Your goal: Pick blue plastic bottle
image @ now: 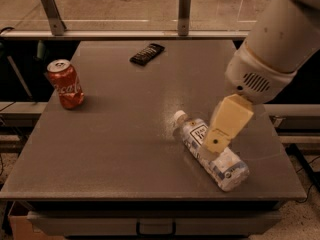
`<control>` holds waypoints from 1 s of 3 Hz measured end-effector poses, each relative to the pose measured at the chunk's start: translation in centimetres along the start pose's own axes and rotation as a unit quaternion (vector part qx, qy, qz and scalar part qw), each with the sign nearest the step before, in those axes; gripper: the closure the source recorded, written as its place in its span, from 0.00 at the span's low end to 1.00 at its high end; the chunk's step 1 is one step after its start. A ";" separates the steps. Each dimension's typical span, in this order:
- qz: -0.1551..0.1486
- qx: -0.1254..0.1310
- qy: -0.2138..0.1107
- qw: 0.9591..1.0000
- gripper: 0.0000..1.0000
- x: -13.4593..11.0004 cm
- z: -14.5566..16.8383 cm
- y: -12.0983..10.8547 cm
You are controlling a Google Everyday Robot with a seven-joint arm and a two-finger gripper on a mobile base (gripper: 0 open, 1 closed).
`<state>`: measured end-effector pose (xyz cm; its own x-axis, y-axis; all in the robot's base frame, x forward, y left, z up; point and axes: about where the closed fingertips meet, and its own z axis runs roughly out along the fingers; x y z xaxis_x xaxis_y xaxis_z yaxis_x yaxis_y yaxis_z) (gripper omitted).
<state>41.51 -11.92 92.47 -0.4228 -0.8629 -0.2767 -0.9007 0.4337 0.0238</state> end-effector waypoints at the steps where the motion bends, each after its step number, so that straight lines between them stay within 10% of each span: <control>1: 0.045 -0.018 0.006 0.999 0.00 -1.1 1.6 1.3; 3: 0.084 -0.015 0.001 0.996 0.00 -1.2 6.8 3.2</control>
Offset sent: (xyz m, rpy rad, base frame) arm -0.0260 0.0565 -0.0693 0.0403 0.0756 -0.1677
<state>39.82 -7.69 86.32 -0.5674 -0.7795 -0.2655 -0.8202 0.5638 0.0974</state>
